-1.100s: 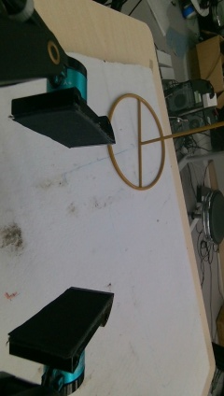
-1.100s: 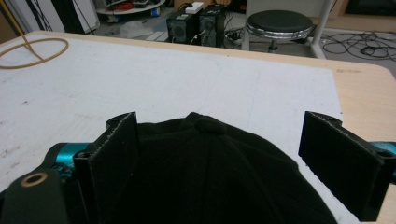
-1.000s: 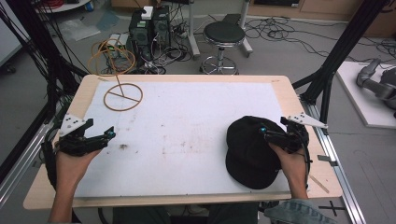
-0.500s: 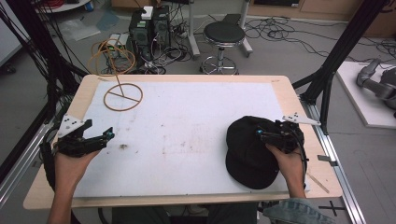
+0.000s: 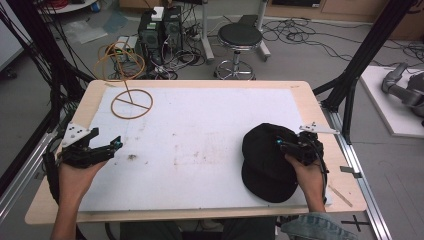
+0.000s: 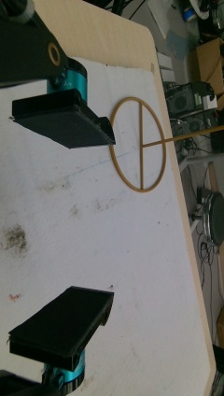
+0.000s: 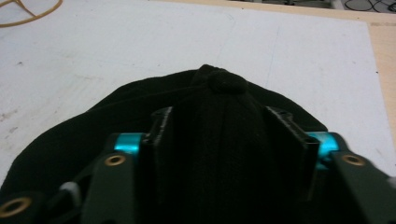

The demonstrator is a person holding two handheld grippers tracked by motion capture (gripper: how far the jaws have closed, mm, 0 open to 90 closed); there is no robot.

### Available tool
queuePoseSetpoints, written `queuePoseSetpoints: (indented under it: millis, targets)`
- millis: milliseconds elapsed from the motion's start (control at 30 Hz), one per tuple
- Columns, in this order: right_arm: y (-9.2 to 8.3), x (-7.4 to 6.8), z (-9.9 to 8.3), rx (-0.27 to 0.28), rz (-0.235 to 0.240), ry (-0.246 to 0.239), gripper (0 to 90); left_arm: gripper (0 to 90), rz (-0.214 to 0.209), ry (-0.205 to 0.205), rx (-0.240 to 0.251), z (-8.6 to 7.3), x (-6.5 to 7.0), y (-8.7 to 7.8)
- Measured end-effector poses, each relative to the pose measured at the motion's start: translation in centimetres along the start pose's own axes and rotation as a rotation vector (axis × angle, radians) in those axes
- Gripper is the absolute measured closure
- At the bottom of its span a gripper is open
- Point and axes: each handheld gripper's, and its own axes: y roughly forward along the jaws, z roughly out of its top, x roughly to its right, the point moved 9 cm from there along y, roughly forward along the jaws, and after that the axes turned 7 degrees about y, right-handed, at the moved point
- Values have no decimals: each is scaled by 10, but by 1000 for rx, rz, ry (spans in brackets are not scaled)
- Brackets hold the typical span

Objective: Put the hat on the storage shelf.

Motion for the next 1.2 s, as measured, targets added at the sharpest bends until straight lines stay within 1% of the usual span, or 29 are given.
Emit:
queuePoseSetpoints:
  millis: [33,67,100,233,267,300,400,433,500,533,567,633,700,733,767,800,833,867,900,1000,1033,1100,1133,1167,1200]
  targets:
    - [-1,0,0,0,-6,-4,539,211,1,0,0,0,0,0]
    - [-1,0,0,1,-10,0,594,212,1,-1,1,0,0,0]
    - [-1,0,0,1,-10,0,594,212,0,-1,1,0,0,0]
    - [-2,-1,-1,1,-20,-13,687,213,3,-4,3,0,-1,-1]
    - [-3,-2,1,16,-24,-21,714,214,4,-8,5,1,-1,-1]
    - [-3,-2,1,16,-24,-21,714,214,4,-8,6,1,-2,-2]
    - [-8,-5,4,46,-26,-14,754,214,4,-10,9,2,-3,-3]
    - [-10,-7,7,60,-24,-5,768,214,4,-12,12,2,-3,-3]
    - [-13,-10,10,85,-22,-13,783,214,6,-13,16,3,-4,-4]
    - [-19,-13,14,110,-21,-19,784,214,5,-13,18,4,-4,-4]
    - [-19,-13,14,110,-21,-19,784,214,4,-15,22,5,-4,-5]
    - [-24,-17,19,138,-13,-23,786,214,1,-15,28,6,-4,-6]
    - [-31,-24,25,161,-9,-44,788,215,1,-14,33,8,-5,-7]
    - [-35,-30,29,180,-5,-49,790,215,2,-16,37,8,-6,-7]
    - [-35,-30,29,180,-5,-49,790,215,1,-15,35,9,-6,-8]
    - [-40,-37,34,202,-2,-68,791,215,2,-18,41,10,-6,-8]
    - [-40,-37,34,202,-2,-68,791,215,2,-18,42,10,-7,-9]
    - [-44,-43,39,221,1,-81,791,215,3,-17,41,10,-8,-10]
    - [-44,-43,39,221,1,-81,791,215,4,-20,45,11,-8,-10]
    - [-49,-52,50,246,12,-92,791,215,3,-22,48,12,-9,-12]
    - [-49,-52,50,246,12,-92,791,215,4,-22,49,12,-9,-12]
    - [-50,-55,57,256,10,-106,791,215,5,-21,53,12,-10,-12]
    - [-51,-59,64,270,14,-117,791,215,5,-22,53,12,-10,-12]
    - [-51,-59,64,270,14,-117,791,215,6,-23,53,12,-10,-12]
    - [-52,-62,72,286,20,-122,790,215,6,-23,53,11,-11,-12]
